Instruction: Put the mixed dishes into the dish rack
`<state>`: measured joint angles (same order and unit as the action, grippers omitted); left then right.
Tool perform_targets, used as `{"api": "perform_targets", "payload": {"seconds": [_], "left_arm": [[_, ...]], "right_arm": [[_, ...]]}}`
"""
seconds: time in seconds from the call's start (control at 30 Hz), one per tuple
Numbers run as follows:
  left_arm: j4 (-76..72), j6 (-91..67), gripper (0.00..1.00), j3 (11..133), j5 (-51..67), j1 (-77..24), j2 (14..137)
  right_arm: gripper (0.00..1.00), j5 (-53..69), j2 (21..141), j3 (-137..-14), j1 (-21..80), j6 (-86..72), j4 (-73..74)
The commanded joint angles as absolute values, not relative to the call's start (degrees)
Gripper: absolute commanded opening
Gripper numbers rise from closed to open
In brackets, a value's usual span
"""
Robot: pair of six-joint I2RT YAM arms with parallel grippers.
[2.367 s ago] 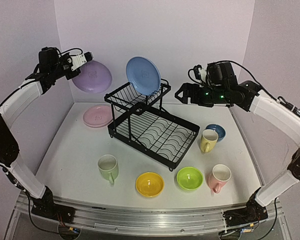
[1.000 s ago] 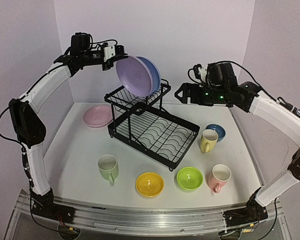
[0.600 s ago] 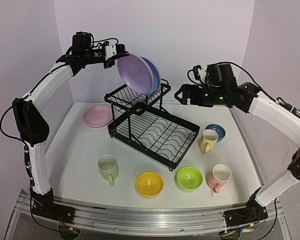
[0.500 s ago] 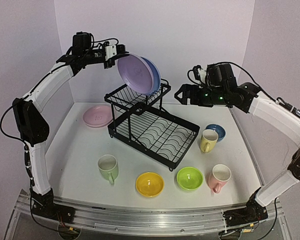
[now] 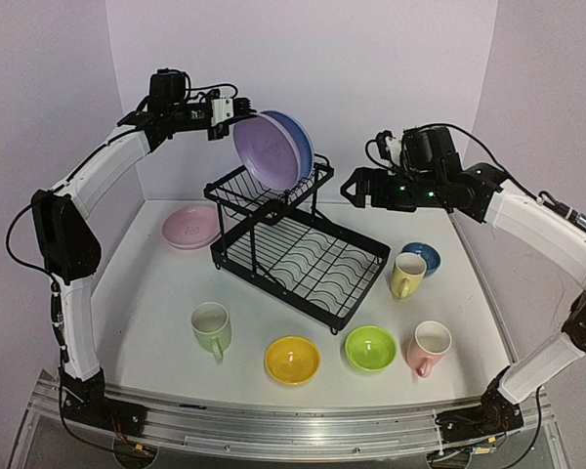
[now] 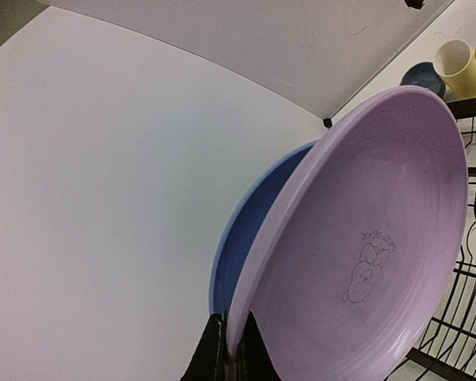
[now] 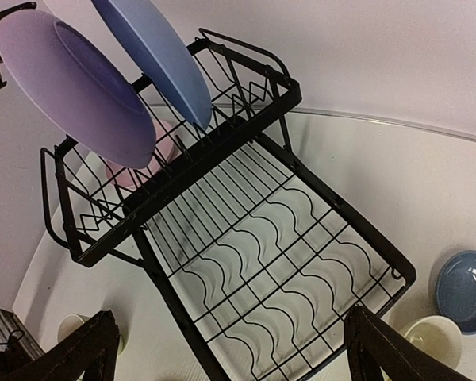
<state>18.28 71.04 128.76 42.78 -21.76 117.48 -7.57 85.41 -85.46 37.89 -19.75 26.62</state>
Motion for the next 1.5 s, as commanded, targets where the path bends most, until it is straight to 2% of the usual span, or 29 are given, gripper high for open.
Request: {"api": "perform_targets", "payload": {"seconds": [0.0, 0.47, 0.73, 0.83, 1.03, 1.47], "left_arm": [[17.0, 72.0, 0.0, 128.4, 42.0, -22.1, 116.9], [17.2, 74.8, 0.0, 122.4, 41.2, -22.5, 116.2], [14.4, 78.7, 0.0, 115.2, 44.6, -22.6, 113.7], [9.1, 78.9, 0.0, 113.6, 45.6, -22.6, 113.1], [4.9, 78.9, 0.0, 118.7, 44.7, -23.0, 114.7], [7.0, 81.7, 0.0, 120.1, 43.1, -24.0, 115.6]], "right_arm": [[0.96, -8.0, 84.4, -85.3, 37.6, -19.7, 25.4], [0.96, -8.2, 84.0, -85.2, 37.6, -19.2, 25.1], [0.97, -8.5, 83.6, -84.6, 37.7, -19.3, 25.1], [0.97, -8.4, 83.6, -84.7, 37.7, -19.3, 25.0], [0.97, -8.5, 83.1, -84.1, 37.7, -19.3, 25.0], [0.97, -7.9, 83.7, -84.6, 37.6, -19.1, 25.0]]}}
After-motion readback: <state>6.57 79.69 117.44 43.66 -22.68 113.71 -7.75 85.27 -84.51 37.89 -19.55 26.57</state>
